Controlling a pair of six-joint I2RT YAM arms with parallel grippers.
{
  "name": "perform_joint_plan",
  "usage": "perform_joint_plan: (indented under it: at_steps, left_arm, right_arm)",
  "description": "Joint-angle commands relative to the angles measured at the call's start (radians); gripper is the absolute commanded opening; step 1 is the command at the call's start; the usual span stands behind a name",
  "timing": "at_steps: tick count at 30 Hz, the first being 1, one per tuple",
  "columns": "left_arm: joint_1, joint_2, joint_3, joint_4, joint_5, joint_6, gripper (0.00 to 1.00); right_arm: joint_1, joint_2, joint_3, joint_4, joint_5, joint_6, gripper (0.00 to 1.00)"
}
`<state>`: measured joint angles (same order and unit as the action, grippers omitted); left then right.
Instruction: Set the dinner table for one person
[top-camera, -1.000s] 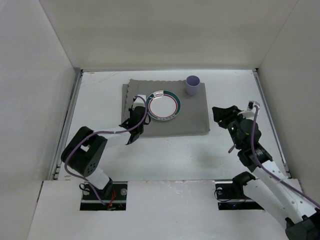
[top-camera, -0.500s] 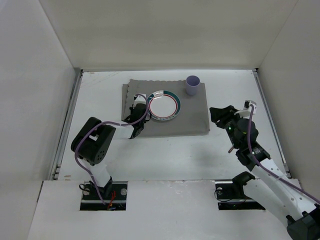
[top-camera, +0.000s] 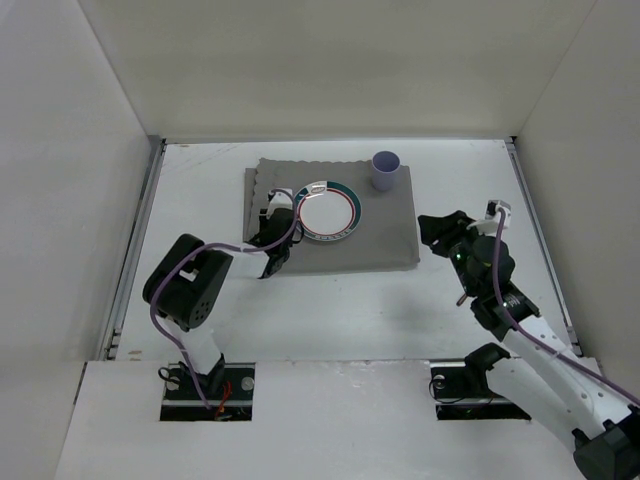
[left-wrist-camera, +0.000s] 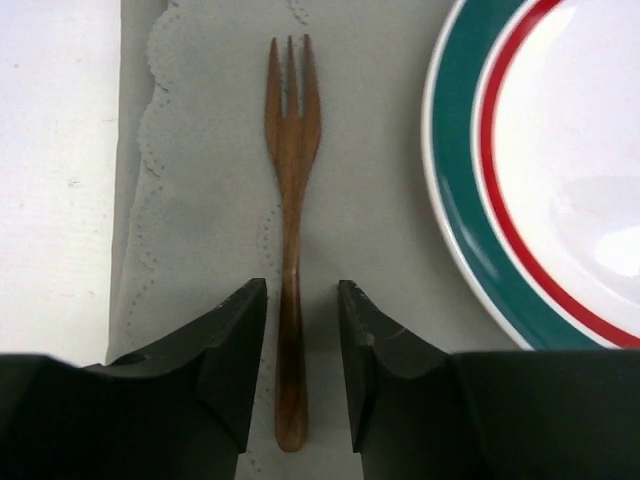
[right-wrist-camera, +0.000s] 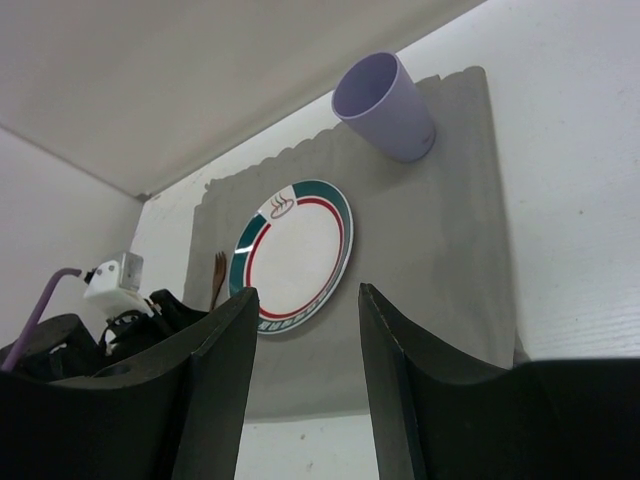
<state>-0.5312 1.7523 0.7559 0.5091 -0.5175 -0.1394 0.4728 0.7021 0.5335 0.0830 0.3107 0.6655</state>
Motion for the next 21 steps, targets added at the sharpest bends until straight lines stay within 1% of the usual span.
perform_joint_plan:
  at_steps: [1,5,7,10,12,15,18,21]
  left_arm:
    - [-0.034,-0.12,-0.019,0.045,-0.021,-0.003,0.35]
    - [-0.075,-0.252,-0.041,0.037,-0.019,-0.02,0.39]
    - [-0.112,-0.31,-0.046,0.029,-0.015,-0.051,0.39]
    - [-0.184,-0.336,-0.029,0.013,0.0,-0.135,0.39]
    - [-0.239,-0.309,-0.006,0.012,0.025,-0.187,0.39]
    - [-0.339,-0.223,0.057,0.02,0.086,-0.252,0.38]
    - [-0.446,-0.09,0.161,0.043,0.157,-0.281,0.37]
    - [-0.519,0.021,0.281,0.049,0.204,-0.282,0.37]
  right_arm:
    - [0.01,-0.001,0.023,0.054,0.014,-0.014,0.51]
    - [0.01,0.02,0.054,0.046,0.016,-0.015,0.5]
    - [0.011,0.042,0.091,0.025,0.021,-0.018,0.43]
    - [0.013,0.097,0.198,-0.05,0.022,-0.052,0.27]
    - [0.003,0.128,0.293,-0.113,0.036,-0.093,0.23]
    - [-0.004,0.132,0.4,-0.16,0.089,-0.107,0.23]
    - [-0.001,0.129,0.483,-0.178,0.143,-0.133,0.27]
    - [-0.003,0.138,0.565,-0.233,0.183,-0.155,0.32]
